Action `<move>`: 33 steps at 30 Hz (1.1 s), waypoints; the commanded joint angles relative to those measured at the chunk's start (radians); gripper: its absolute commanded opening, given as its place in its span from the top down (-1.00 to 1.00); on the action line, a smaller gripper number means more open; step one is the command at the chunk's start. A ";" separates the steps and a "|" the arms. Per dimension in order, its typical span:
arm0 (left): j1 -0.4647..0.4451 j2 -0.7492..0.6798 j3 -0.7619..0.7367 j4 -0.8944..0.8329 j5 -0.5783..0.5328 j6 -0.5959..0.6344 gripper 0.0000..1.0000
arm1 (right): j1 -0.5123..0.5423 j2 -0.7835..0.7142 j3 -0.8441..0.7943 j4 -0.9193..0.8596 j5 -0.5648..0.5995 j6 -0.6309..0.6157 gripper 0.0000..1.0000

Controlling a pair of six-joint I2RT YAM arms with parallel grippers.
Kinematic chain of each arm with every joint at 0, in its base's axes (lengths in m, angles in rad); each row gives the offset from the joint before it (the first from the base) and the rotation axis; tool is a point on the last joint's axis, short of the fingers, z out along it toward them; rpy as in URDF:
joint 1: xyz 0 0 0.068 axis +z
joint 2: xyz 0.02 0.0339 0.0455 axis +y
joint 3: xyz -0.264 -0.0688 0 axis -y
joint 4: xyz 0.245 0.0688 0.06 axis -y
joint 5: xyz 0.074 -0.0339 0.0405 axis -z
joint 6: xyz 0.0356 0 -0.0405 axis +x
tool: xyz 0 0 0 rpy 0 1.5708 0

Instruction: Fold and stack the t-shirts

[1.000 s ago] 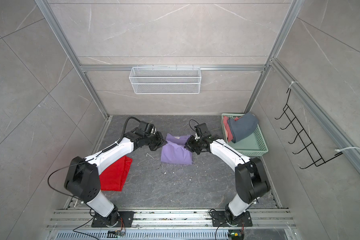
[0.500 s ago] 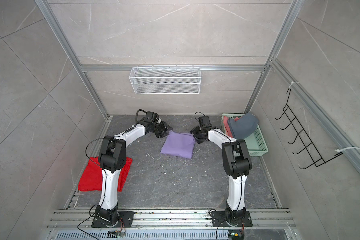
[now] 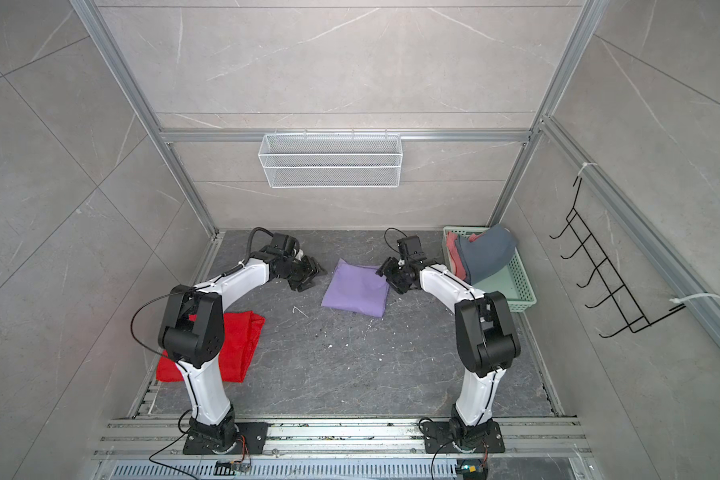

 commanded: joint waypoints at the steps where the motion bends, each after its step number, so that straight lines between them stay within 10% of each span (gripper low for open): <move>1: -0.031 -0.062 -0.083 -0.001 0.014 0.024 -0.26 | 0.022 -0.096 -0.141 0.025 -0.029 0.056 -0.35; 14: -0.084 0.008 -0.217 0.216 -0.028 -0.138 -0.14 | 0.128 -0.193 -0.407 0.296 -0.034 0.318 -0.48; 25: -0.137 0.030 -0.172 0.224 -0.066 -0.112 0.76 | 0.228 -0.138 -0.460 0.558 0.101 0.528 -0.51; 33: -0.229 -0.081 -0.144 0.164 -0.085 -0.143 0.96 | 0.310 -0.087 -0.439 0.579 0.210 0.625 -0.51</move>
